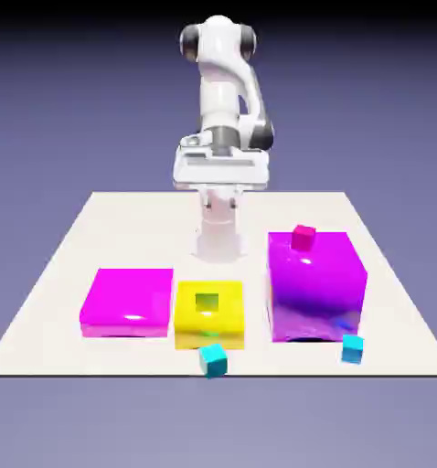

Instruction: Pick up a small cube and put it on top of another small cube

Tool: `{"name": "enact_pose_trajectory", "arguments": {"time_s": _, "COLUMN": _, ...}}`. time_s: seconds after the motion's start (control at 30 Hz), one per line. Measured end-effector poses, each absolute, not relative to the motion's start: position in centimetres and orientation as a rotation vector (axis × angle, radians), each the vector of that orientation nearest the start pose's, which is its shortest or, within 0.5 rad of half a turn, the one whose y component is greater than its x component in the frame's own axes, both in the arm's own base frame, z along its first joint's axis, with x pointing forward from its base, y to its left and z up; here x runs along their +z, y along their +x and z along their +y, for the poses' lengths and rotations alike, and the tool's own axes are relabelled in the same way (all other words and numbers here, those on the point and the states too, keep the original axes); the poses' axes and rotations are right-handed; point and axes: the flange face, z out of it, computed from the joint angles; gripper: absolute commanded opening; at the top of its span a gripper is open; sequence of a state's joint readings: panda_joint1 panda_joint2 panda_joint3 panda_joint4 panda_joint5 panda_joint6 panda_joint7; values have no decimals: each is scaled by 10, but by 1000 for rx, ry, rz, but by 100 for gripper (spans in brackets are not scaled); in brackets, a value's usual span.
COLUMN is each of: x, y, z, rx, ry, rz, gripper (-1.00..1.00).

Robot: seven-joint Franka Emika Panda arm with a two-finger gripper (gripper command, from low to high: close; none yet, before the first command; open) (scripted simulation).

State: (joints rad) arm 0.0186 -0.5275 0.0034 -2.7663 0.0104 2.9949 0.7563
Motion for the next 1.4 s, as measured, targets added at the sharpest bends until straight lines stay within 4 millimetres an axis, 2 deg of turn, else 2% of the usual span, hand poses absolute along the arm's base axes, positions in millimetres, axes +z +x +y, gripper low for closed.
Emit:
{"name": "enact_pose_trajectory", "arguments": {"time_s": 0.17, "x": 446, "y": 454, "z": 26, "rx": -742, "ry": -2554, "rz": 1082, "gripper": 0}}
{"name": "enact_pose_trajectory", "arguments": {"time_s": 0.33, "x": 427, "y": 502, "z": 50, "rx": -492, "ry": -2597, "rz": 1180, "gripper": 0}}
{"name": "enact_pose_trajectory", "arguments": {"time_s": 0.53, "x": 393, "y": 551, "z": 86, "rx": -181, "ry": -2634, "rz": 1284, "gripper": 0}}
{"name": "enact_pose_trajectory", "arguments": {"time_s": 0.73, "x": 349, "y": 590, "z": 127, "rx": 140, "ry": -2656, "rz": 1374, "gripper": 0}}
{"name": "enact_pose_trajectory", "arguments": {"time_s": 0.9, "x": 307, "y": 612, "z": 163, "rx": 416, "ry": -2664, "rz": 1434, "gripper": 0}}
{"name": "enact_pose_trajectory", "arguments": {"time_s": 1.07, "x": 261, "y": 625, "z": 199, "rx": 697, "ry": -2662, "rz": 1480, "gripper": 0}}
{"name": "enact_pose_trajectory", "arguments": {"time_s": 1.23, "x": 213, "y": 627, "z": 234, "rx": 983, "ry": -2651, "rz": 1511, "gripper": 0}}
{"name": "enact_pose_trajectory", "arguments": {"time_s": 1.4, "x": 166, "y": 621, "z": 265, "rx": 1272, "ry": -2632, "rz": 1525, "gripper": 0}}
